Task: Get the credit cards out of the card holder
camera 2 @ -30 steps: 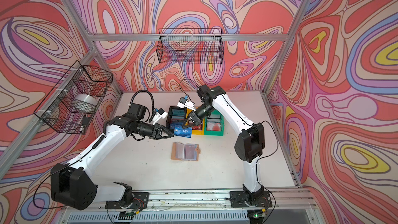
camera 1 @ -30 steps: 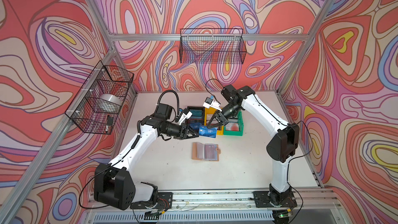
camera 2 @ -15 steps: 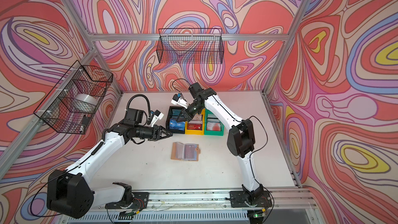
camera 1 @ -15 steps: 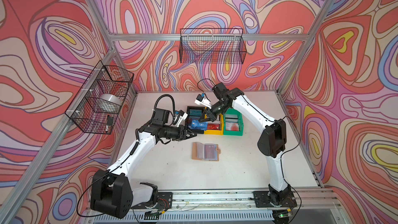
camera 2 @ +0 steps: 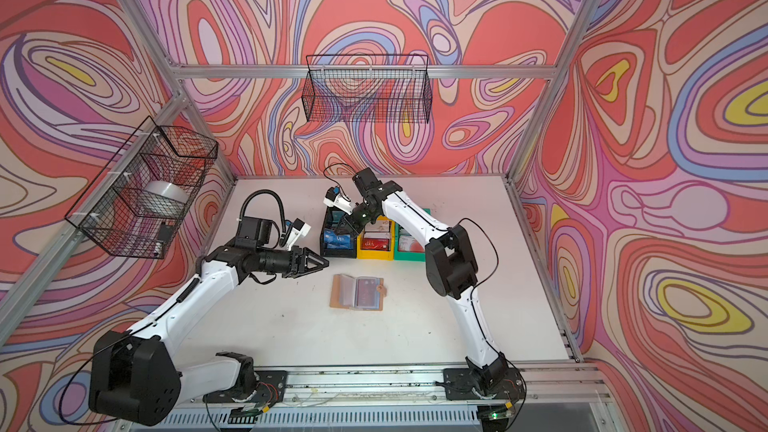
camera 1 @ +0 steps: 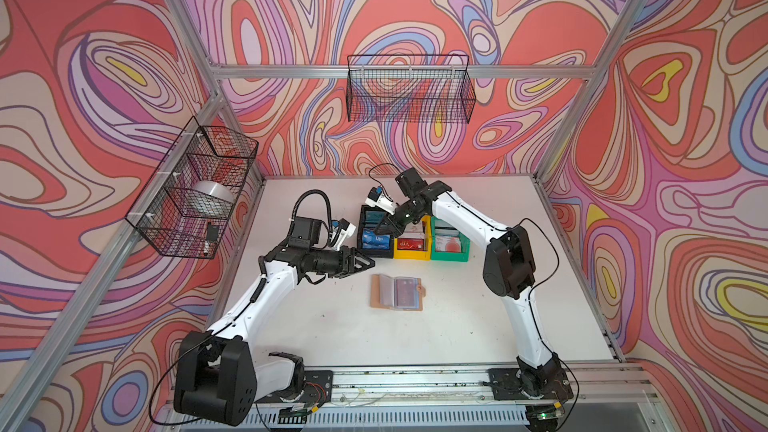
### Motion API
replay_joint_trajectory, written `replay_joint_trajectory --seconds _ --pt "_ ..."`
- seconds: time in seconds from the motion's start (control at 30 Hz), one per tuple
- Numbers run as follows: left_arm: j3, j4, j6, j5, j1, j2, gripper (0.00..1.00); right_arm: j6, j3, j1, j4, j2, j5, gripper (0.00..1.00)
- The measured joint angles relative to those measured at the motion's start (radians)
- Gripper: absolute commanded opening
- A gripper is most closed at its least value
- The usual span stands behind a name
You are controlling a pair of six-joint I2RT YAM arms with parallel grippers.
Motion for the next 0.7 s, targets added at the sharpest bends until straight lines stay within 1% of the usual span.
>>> replay_joint_trajectory --seconds 0.2,0.53,0.7 --pt "-0.001 0.010 -0.003 0.011 0.005 -0.011 0.48 -0.032 0.060 0.000 0.002 0.071 0.038 0.00" --pt "-0.015 0.027 -0.025 0.013 0.016 -0.014 0.48 -0.076 0.155 -0.015 -0.013 0.085 0.043 0.00" --pt "-0.015 0.034 -0.028 0.014 0.019 -0.015 0.48 -0.101 0.161 -0.019 -0.029 0.114 0.046 0.00"
